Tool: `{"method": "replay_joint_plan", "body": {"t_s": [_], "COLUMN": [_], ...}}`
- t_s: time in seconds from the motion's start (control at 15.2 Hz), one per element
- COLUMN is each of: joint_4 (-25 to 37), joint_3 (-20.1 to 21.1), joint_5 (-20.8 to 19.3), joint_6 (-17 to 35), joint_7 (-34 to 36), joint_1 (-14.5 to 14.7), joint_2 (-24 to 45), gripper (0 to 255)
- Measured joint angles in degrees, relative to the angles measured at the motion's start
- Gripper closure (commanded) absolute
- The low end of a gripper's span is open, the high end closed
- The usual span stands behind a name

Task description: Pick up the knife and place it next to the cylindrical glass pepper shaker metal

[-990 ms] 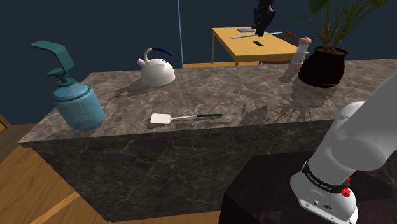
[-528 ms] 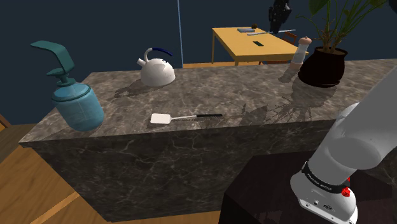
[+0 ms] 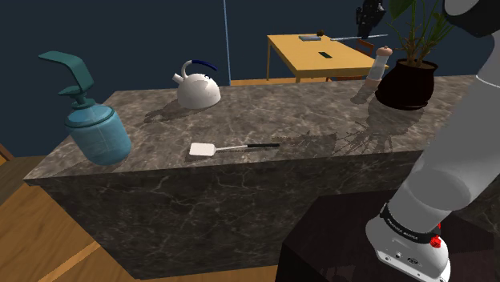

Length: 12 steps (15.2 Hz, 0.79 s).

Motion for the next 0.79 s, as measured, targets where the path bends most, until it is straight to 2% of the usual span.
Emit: {"method": "replay_joint_plan", "body": {"t_s": [0.4,0.79], "joint_4": [10.17,3.8], "joint_3": [-4.53,-4.46], "joint_5": [6.7,5.54], "joint_6": [-2.35,2.75], "joint_7": [-10.52,-10.6], "joint_1": [-7.68,-6.8], "joint_2": [10.35,8.73], "gripper": [255,255]}}
